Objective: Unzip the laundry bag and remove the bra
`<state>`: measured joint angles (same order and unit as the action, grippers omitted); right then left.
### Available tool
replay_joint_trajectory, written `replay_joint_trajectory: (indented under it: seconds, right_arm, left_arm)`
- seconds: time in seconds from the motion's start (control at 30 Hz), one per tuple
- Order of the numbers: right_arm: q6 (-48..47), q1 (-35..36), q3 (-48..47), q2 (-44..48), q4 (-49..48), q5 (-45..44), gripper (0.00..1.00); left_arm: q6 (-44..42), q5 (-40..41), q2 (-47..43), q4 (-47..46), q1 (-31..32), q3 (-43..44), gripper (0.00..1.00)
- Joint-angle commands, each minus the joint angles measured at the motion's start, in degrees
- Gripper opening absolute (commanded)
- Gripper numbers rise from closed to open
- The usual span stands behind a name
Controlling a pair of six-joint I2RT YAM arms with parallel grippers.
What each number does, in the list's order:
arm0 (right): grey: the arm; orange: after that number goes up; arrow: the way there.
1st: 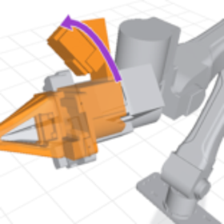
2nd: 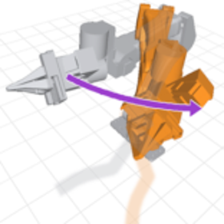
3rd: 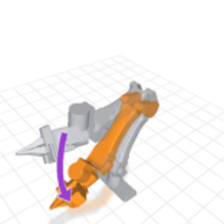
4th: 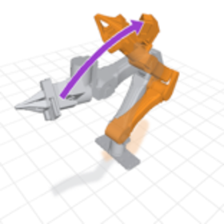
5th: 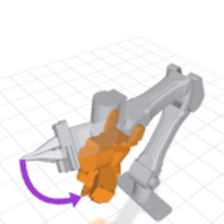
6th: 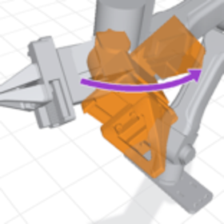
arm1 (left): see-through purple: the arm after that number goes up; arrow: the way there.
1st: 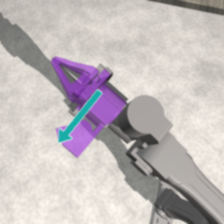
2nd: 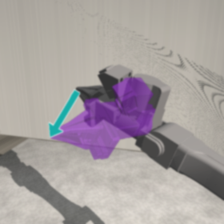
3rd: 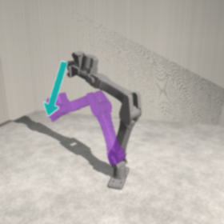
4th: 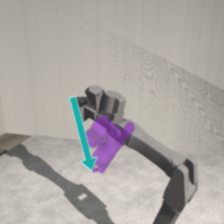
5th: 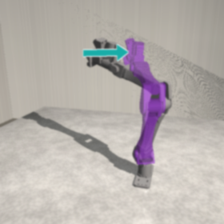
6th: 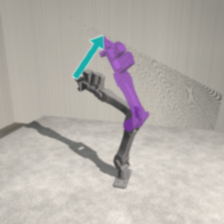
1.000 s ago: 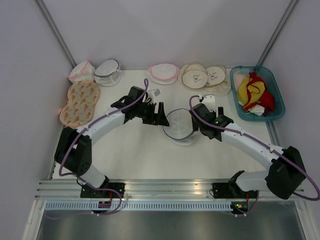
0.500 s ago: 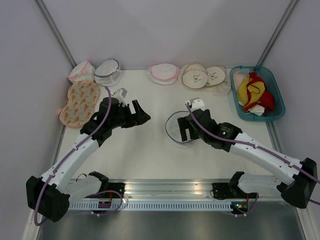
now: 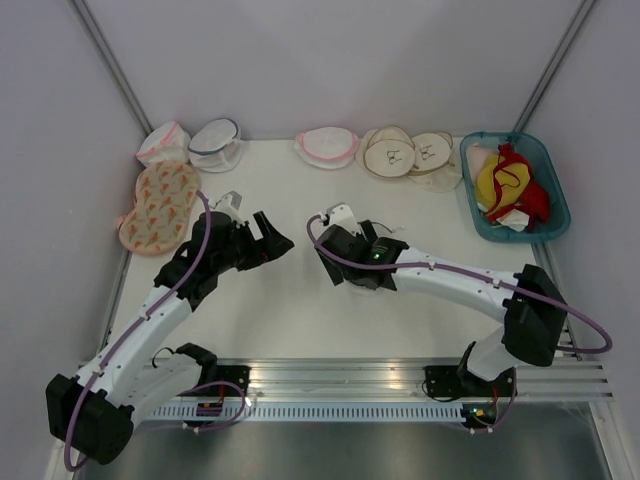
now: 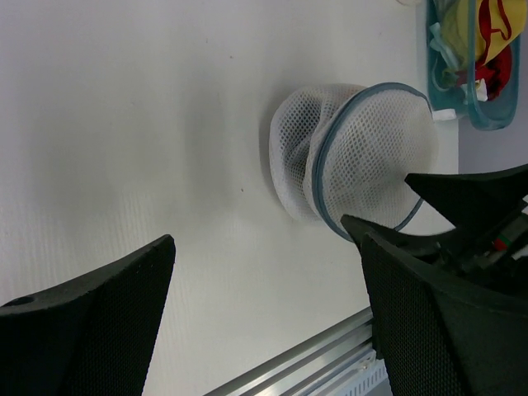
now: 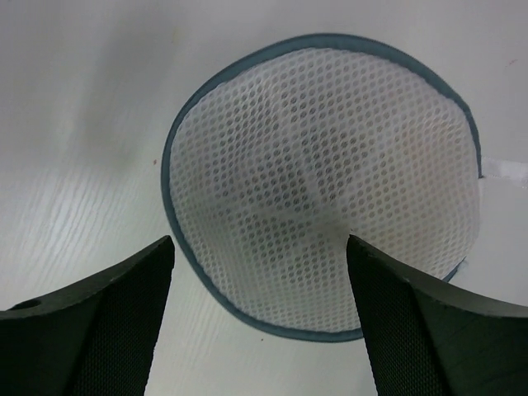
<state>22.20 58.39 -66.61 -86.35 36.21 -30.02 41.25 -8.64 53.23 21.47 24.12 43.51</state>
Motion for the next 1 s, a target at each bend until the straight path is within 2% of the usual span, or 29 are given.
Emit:
replay_joint_trajectory:
  seconds: [0.0,0.13,0.23,0.27,0.33,0.4,0.83,0.97]
  right_arm:
    - [0.6,0.1,-4.0,-4.6,2.6,-10.6,0.88]
    - [1.0,0.1,-4.2,-9.2,2.4,-12.4,0.82]
    - [0.8,0.1,-3.6,-10.0,0.5,-10.8,0.69]
    - [0.9,0.1,-3.7,-10.4,0.6,-10.9,0.43]
    - [1.5,0.1,-3.8,-10.5,0.8,-11.7,0.14]
    - [1.6,0.1,-3.7,-9.7,0.9,-12.0,0.00]
    - [3.8,-0.6,-0.5,-1.4,1.6,-16.6,0.00]
    - [4.3,-1.9,3.1,8.4,-2.7,-11.3,0.01]
  left_arm:
    - [2.7,-0.3,-1.6,-0.5,-0.3,-0.8,0.96]
    - [2.8,-0.6,-2.5,-0.6,-0.2,-1.7,0.96]
    - [2.8,-0.6,-2.6,-0.6,-0.3,-2.1,0.96]
    - [2.8,-0.7,-2.4,-0.6,-0.4,-2.2,0.96]
    - [3.0,-0.8,-2.5,-0.6,-0.4,-2.5,0.96]
    - [3.0,-0.9,-2.5,-0.7,-0.4,-2.7,0.96]
    - [3.7,-3.1,-1.1,-3.4,-0.4,-4.3,0.94]
    - [3.9,-3.9,-0.2,-5.4,-0.4,-5.1,0.93]
